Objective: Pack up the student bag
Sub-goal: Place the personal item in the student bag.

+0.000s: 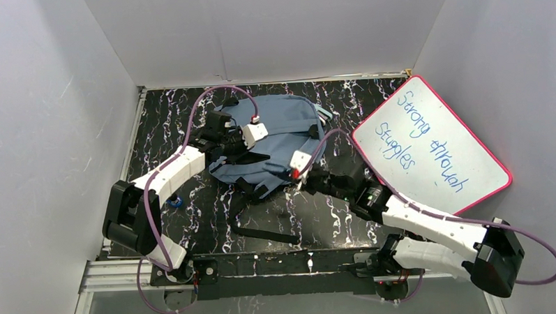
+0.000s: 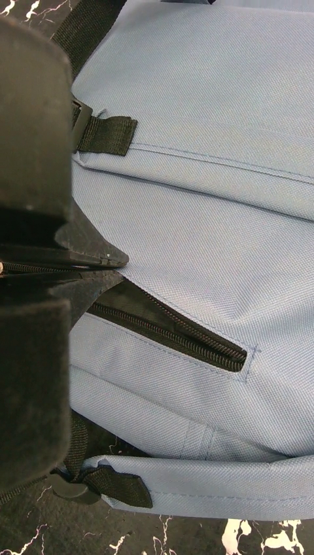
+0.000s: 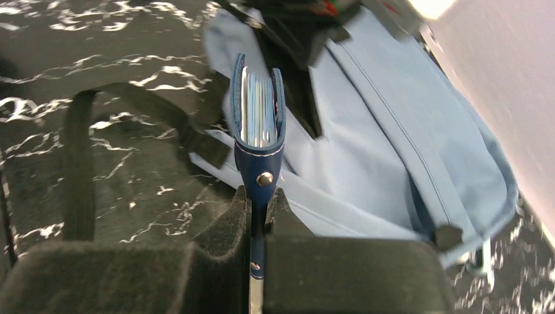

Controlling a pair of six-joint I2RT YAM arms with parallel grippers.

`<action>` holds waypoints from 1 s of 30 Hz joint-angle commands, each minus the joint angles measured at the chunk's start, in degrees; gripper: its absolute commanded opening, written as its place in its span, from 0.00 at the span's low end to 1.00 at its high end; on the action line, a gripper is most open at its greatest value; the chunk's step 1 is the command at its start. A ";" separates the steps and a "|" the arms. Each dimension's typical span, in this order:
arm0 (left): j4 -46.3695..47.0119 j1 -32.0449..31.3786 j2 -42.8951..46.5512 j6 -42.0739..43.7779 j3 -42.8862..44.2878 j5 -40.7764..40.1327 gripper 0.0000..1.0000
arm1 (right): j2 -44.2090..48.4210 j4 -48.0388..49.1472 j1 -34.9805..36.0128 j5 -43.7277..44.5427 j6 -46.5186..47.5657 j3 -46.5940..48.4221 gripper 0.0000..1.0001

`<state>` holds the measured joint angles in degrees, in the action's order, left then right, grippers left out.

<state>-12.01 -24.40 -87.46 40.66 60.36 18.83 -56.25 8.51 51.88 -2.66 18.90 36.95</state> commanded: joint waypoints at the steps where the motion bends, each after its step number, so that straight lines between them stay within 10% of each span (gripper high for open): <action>1: 3.48 0.15 4.12 -0.60 -0.18 0.60 0.00 | -0.32 7.94 5.41 -2.96 11.37 0.45 0.00; 30: 1.24 0.15 7.26 -0.83 -0.31 3.04 0.00 | -25.17 28.29 12.70 5.80 43.81 6.47 0.00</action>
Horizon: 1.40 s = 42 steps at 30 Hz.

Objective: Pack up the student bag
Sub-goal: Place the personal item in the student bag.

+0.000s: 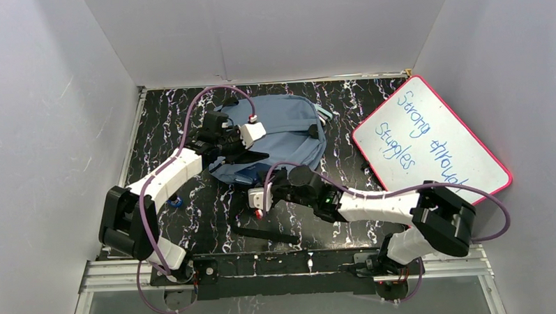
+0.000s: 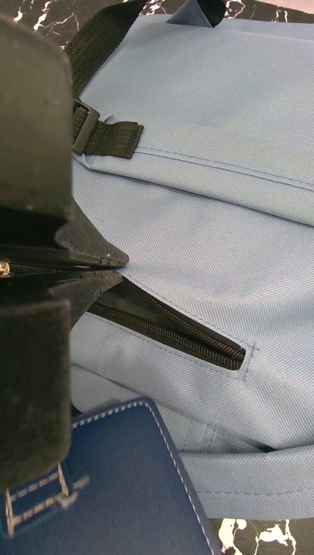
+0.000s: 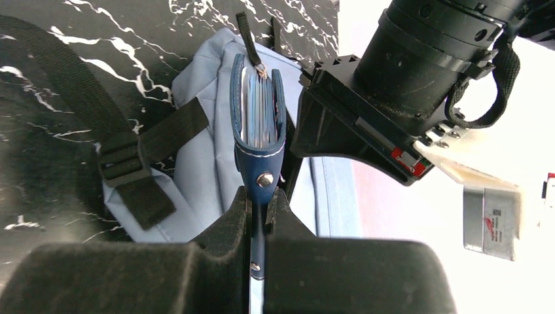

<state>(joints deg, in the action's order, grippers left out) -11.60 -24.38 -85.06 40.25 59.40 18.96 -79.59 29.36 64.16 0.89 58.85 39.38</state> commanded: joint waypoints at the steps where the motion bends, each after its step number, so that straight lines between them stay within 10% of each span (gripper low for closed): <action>1: 0.81 0.12 4.84 -0.61 0.66 2.98 0.00 | -2.56 7.81 0.44 2.60 4.30 4.26 0.00; 42: -12.14 -4.05 5.62 -9.28 7.89 4.69 0.00 | -19.89 17.04 0.70 25.06 15.06 8.91 0.00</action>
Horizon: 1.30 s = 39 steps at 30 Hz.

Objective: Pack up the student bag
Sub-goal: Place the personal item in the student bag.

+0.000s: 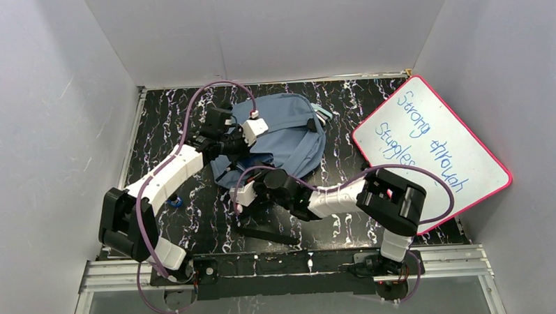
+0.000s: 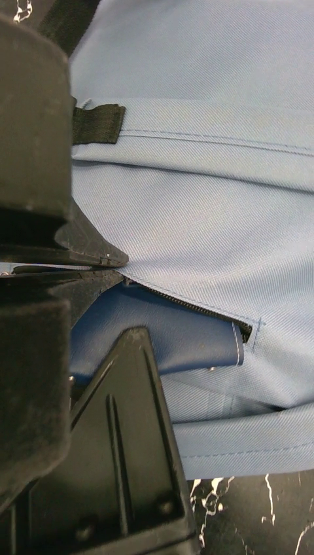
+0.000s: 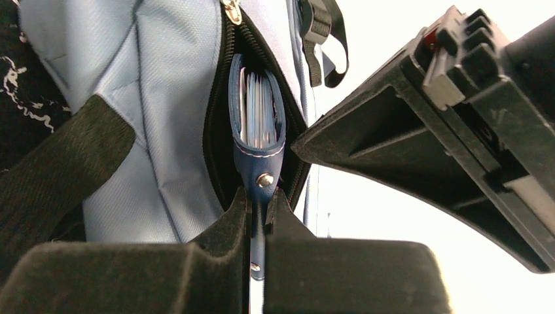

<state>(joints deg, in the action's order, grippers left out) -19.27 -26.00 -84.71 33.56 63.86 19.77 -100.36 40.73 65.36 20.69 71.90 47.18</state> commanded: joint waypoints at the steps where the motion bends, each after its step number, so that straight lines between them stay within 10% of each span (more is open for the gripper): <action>1: -5.12 -3.00 5.15 -2.62 3.57 3.68 0.00 | 1.26 5.68 -0.50 5.37 2.24 0.63 0.00; 11: -6.70 -5.38 2.79 -3.12 4.91 4.17 0.00 | 1.57 10.77 -0.33 3.20 6.28 -4.48 0.00; 20: -6.69 -5.54 2.10 -3.43 5.66 4.44 0.00 | -8.29 34.94 0.48 4.20 13.41 -8.53 0.00; 39: -7.42 -6.33 2.27 -3.90 6.28 6.14 0.00 | -14.76 33.86 -0.45 1.85 11.87 -0.88 0.00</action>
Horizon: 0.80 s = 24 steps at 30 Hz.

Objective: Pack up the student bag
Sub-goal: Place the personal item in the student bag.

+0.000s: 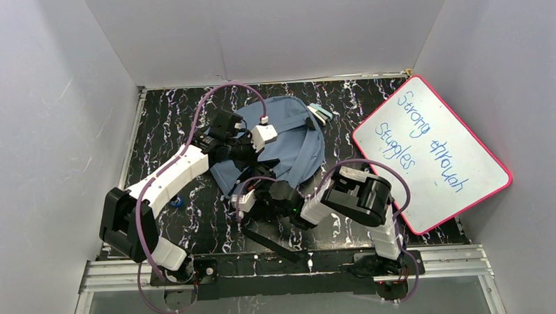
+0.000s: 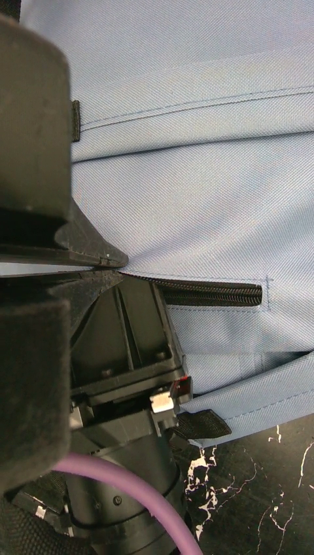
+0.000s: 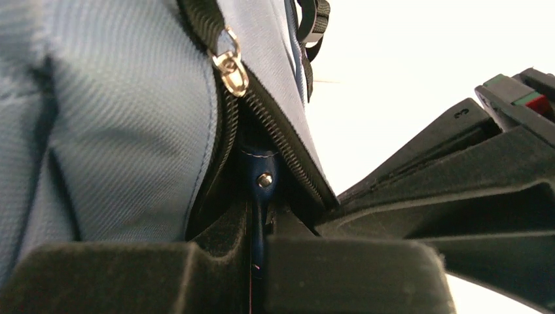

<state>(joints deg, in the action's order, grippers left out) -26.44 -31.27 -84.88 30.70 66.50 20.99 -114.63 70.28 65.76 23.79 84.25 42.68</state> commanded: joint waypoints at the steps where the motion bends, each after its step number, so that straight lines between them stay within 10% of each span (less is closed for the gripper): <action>1: -0.29 -1.14 2.44 -0.97 3.60 4.98 0.00 | -0.70 3.85 -1.12 -1.46 -0.37 4.26 0.00; 12: -0.61 -1.60 2.36 -0.64 3.57 5.14 0.00 | -1.67 -1.62 -4.46 -5.70 -2.68 8.01 0.00; 24: -0.85 -1.57 1.91 -0.66 3.35 3.84 0.00 | 0.14 -1.37 -4.41 -5.03 -4.30 5.37 0.41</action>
<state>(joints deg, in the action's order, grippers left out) -26.17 -31.51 -84.88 31.00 67.24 18.79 -117.47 65.91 62.54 18.50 82.00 48.95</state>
